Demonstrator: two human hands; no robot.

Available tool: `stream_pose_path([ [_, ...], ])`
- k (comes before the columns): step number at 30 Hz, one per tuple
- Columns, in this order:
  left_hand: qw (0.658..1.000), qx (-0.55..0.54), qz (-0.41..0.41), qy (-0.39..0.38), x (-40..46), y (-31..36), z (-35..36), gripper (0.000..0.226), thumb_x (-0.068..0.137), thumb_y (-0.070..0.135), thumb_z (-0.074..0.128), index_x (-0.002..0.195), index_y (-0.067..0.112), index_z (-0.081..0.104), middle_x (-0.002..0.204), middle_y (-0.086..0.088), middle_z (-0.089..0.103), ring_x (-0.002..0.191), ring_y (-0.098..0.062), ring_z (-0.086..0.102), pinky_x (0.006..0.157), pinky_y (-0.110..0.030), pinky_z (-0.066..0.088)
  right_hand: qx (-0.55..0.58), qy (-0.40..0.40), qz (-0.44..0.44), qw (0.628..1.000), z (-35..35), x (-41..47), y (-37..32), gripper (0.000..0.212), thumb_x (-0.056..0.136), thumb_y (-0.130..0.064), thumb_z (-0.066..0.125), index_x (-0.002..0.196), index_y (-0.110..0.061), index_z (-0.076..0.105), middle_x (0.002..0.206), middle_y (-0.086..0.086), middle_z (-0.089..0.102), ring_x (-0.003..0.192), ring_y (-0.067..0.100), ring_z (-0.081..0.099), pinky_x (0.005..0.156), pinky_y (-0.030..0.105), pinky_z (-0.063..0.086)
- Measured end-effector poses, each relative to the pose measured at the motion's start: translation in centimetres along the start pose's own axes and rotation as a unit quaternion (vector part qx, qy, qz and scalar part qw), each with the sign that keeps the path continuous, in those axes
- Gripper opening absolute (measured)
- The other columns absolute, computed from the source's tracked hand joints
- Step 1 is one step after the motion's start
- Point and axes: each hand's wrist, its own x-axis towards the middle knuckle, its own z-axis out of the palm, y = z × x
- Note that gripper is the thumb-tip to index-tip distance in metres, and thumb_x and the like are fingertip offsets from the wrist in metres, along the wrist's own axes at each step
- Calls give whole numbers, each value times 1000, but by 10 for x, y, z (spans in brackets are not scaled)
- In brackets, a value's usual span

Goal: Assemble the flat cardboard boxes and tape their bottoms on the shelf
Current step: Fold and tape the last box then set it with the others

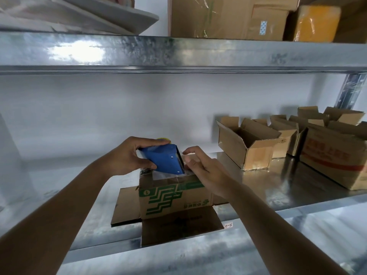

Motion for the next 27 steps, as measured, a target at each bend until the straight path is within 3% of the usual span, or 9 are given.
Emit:
stream_pose_path([
  [6, 999, 21, -11, -23, 5, -1, 2, 80, 77, -9, 83, 140, 34, 61, 142, 21, 61, 135, -4, 54, 109, -35, 51, 26, -10, -3, 1000, -5, -3, -2, 38, 99, -67, 31, 124, -42, 44, 91, -11, 71, 85, 10, 72, 70, 25, 59],
  [11, 999, 30, -23, -38, 7, -1, 1, 79, 77, -6, 84, 140, 38, 61, 140, 22, 62, 135, -4, 55, 109, -36, 52, -51, 25, 15, 998, -1, 2, 3, 21, 110, -47, 34, 124, -36, 45, 95, -13, 68, 76, 7, 68, 61, 16, 55],
  [14, 998, 27, -27, -44, 8, -1, 3, 79, 78, -5, 84, 140, 39, 61, 141, 22, 62, 136, -6, 54, 109, -40, 52, -63, 48, 52, 996, 0, 5, 0, 16, 111, -43, 34, 120, -33, 44, 84, -18, 61, 73, 6, 65, 55, 13, 49],
  [19, 997, 58, -17, -42, 9, -4, 4, 79, 79, -1, 85, 143, 38, 59, 142, 22, 61, 137, -9, 54, 111, -44, 50, -59, 73, 71, 993, 3, 9, -5, 19, 110, -43, 41, 106, -30, 53, 91, -12, 68, 81, 10, 68, 67, 26, 58],
  [22, 996, 80, 2, -38, 11, 0, 7, 69, 83, 17, 83, 143, 39, 58, 140, 25, 61, 132, -2, 56, 107, -34, 53, -19, 77, 115, 990, 0, 10, -10, 19, 110, -39, 44, 104, -26, 56, 96, -10, 70, 80, 6, 69, 62, 17, 55],
  [25, 993, 115, 8, -17, 13, 5, 9, 58, 84, 42, 76, 138, 50, 59, 135, 31, 62, 125, 2, 59, 104, -26, 53, 33, 63, 145, 987, -8, 13, -13, 17, 110, -27, 48, 101, -21, 61, 100, -7, 72, 87, 6, 71, 76, 20, 58],
  [27, 992, 127, -1, -4, 16, 10, 7, 52, 85, 49, 73, 135, 51, 62, 133, 30, 64, 121, -1, 62, 98, -24, 56, 60, 55, 168, 982, -12, 14, -15, 16, 108, -22, 52, 98, -19, 64, 94, -8, 72, 80, 2, 71, 76, 17, 53],
])
